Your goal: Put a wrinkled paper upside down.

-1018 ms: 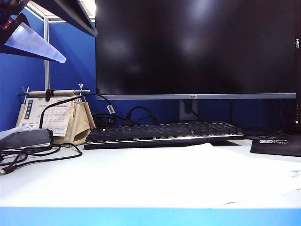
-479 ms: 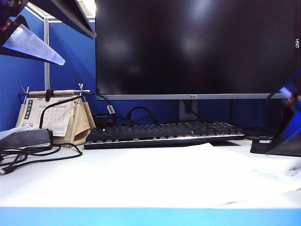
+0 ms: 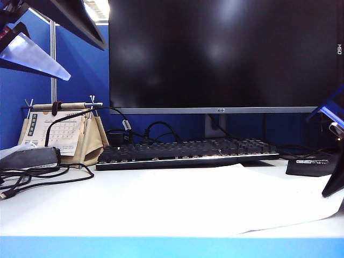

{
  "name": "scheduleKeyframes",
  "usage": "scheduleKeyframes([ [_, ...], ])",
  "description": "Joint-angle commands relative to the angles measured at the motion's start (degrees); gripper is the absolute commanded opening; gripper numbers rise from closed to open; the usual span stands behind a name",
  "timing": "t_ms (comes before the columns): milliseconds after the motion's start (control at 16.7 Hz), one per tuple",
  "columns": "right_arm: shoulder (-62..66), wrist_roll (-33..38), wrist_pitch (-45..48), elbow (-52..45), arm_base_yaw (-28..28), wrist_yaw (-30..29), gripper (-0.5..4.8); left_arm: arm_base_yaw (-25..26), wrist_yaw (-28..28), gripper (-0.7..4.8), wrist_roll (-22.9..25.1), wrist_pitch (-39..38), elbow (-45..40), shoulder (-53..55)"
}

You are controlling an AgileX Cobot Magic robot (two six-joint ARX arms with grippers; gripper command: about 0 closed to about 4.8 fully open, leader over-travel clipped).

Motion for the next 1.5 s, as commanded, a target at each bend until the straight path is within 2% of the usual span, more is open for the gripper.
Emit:
scheduleKeyframes([
  [60,-7.61,-1.53,-3.32,1.33,0.13,5.18,-0.06,0.0,0.24,4.65,-1.25,0.98,0.46,-0.11],
  [180,-14.88,-4.5,-8.11,4.13,0.11,9.66,-0.06,0.0,0.26,4.65,-1.25,0.92,0.46,-0.11],
  [359,-25.51,-10.58,-19.78,14.27,0.09,16.11,-0.06,0.0,0.26,4.65,-1.25,0.92,0.46,-0.11],
  [539,-28.74,-14.53,-27.54,25.9,0.17,17.88,-0.06,0.0,0.26,4.65,-1.25,0.92,0.46,-0.11],
  [659,-28.81,-15.19,-29.51,33.31,1.75,17.84,-0.06,0.0,0.26,4.65,-1.25,0.94,0.46,-0.11],
  [839,-28.59,-15.37,-29.42,35.71,8.76,19.21,-0.06,0.0,0.26,4.65,-1.25,0.96,0.46,-0.13],
  [1078,-24.46,-19.98,-34.56,34.1,23.91,34.34,-0.06,0.0,0.28,4.65,-1.22,0.7,0.46,-0.17],
  [1198,-21.07,-20.02,-32.3,29.97,31.02,38.07,-0.06,0.0,0.26,4.65,-1.22,0.09,0.46,-0.2],
  [1498,-9.84,-19.54,-25.92,22.84,41.31,39.76,-0.06,-0.02,0.28,4.65,-1.25,-0.92,0.46,-0.22],
])
